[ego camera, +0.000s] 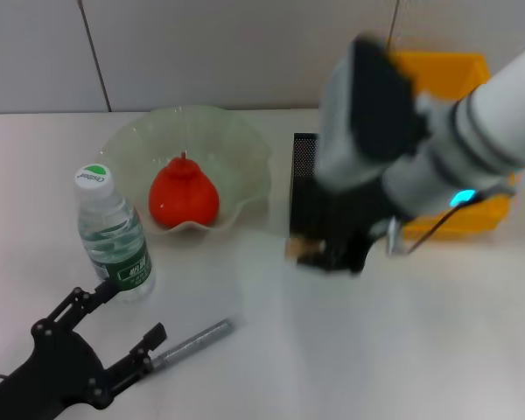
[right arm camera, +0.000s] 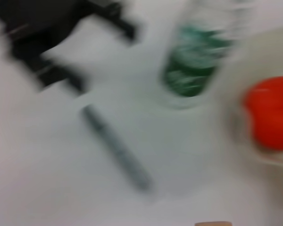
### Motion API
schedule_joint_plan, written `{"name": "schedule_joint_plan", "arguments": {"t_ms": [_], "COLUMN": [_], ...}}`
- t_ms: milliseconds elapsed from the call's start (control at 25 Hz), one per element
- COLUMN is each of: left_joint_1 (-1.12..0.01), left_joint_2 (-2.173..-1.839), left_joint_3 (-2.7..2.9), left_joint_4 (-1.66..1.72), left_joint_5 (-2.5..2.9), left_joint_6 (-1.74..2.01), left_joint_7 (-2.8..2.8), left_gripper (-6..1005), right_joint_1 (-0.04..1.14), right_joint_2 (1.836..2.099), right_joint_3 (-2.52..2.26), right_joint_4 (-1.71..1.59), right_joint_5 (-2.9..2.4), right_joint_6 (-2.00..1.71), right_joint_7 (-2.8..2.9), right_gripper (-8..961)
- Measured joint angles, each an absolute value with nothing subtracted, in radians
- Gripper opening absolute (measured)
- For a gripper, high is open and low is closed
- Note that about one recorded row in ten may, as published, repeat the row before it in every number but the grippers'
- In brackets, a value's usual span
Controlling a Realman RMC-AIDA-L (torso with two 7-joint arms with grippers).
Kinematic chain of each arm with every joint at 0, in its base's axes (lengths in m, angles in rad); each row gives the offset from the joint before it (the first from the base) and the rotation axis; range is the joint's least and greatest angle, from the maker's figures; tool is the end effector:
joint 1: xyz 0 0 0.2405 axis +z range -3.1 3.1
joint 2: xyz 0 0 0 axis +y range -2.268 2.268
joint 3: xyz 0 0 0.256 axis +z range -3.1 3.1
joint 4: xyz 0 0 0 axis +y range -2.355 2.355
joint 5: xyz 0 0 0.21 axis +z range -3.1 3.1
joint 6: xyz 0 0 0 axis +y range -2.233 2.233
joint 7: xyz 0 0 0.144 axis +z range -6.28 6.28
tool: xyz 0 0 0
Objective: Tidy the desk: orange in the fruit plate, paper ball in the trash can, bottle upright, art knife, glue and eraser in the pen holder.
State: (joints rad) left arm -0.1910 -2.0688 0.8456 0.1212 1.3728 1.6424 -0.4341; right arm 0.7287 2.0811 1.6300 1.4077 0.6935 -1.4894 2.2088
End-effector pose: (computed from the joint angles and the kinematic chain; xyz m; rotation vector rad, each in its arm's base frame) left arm -0.3305 0.1988 -0.0370 -2.2023 -0.3652 -0.9363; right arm 0.0948 0.3607 -0.0249 -2.8659 0.0863 -0.3936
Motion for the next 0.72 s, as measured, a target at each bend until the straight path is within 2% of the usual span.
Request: {"name": "schedule_joint_plan", "arguments": {"t_ms": [200, 720], "left_joint_1": [-0.201, -0.220], "left_joint_2": [-2.069, -2.067], "left_joint_3": [0.881, 0.935], "left_joint_4": [0.120, 0.128], "left_joint_5": [1.374, 1.374], "left_joint_6": [1.654, 1.672], "left_joint_7": [-0.439, -0.446], "left_gripper": [827, 826], "right_joint_1": [0.716, 0.683], "right_joint_2": [2.080, 2.082], "right_joint_3": [1.784, 1.810], "right_joint_4": [1.459, 1.382], "right_joint_5": [0.695, 0.691], "right_joint_6": [-1.487, -1.291], "right_joint_7": [2.238, 2.249], "right_gripper": [273, 286]}}
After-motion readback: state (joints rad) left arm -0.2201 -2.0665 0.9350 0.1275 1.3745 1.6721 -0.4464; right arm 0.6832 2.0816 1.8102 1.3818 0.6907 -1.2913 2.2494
